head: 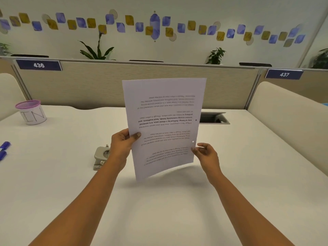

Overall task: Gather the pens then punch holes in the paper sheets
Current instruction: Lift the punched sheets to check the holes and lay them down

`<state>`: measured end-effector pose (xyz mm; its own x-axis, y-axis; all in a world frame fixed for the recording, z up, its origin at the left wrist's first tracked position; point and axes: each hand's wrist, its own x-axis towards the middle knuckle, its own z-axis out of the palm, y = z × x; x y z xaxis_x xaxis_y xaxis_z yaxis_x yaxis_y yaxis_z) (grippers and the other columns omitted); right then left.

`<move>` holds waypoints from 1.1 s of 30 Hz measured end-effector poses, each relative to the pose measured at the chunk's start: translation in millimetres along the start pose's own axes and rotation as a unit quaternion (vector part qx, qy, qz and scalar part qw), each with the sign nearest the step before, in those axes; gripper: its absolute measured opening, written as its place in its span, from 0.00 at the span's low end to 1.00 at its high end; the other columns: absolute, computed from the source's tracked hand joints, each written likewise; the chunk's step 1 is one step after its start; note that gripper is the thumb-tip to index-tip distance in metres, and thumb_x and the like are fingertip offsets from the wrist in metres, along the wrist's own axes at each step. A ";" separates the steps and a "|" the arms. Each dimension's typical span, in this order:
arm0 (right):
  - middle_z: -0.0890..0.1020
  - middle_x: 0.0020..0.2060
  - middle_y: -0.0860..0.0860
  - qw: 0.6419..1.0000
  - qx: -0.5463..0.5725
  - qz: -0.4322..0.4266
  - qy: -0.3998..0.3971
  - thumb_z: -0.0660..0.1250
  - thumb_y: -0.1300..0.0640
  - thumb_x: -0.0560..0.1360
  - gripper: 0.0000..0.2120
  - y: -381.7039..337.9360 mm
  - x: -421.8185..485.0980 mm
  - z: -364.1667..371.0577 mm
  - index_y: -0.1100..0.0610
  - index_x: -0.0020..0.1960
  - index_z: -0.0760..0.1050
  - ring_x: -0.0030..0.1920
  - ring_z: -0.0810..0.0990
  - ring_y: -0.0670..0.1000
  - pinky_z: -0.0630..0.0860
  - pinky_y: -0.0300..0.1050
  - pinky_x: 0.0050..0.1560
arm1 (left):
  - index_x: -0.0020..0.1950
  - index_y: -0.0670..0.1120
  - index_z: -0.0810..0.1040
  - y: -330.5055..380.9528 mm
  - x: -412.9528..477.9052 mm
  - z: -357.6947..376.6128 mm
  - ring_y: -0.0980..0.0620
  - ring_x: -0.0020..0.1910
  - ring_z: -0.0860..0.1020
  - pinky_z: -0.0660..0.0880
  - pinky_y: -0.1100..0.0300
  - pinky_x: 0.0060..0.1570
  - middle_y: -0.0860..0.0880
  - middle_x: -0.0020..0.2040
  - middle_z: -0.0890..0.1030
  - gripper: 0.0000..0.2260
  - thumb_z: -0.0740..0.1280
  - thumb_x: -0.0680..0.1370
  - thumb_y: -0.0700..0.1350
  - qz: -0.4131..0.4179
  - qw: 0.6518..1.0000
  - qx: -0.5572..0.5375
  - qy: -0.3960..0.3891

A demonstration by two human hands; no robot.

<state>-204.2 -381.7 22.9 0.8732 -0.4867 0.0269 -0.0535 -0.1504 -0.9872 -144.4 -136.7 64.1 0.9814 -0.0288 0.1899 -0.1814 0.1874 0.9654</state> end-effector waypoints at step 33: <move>0.81 0.42 0.47 0.973 0.184 -0.131 0.048 0.62 0.64 0.78 0.09 -34.1 4.2 -13.4 0.51 0.44 0.74 0.41 0.79 0.47 0.79 0.41 0.44 | 0.47 0.48 0.79 -10.0 3.6 -47.2 0.49 0.43 0.80 0.76 0.58 0.47 0.47 0.48 0.82 0.13 0.71 0.69 0.32 -0.067 0.996 0.014 0.051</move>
<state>-205.2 -390.2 58.7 0.7836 -0.5539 0.2814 0.3565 0.0299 -0.9338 -136.1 -92.4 46.7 0.9979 0.0493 0.0413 -0.0488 0.1618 0.9856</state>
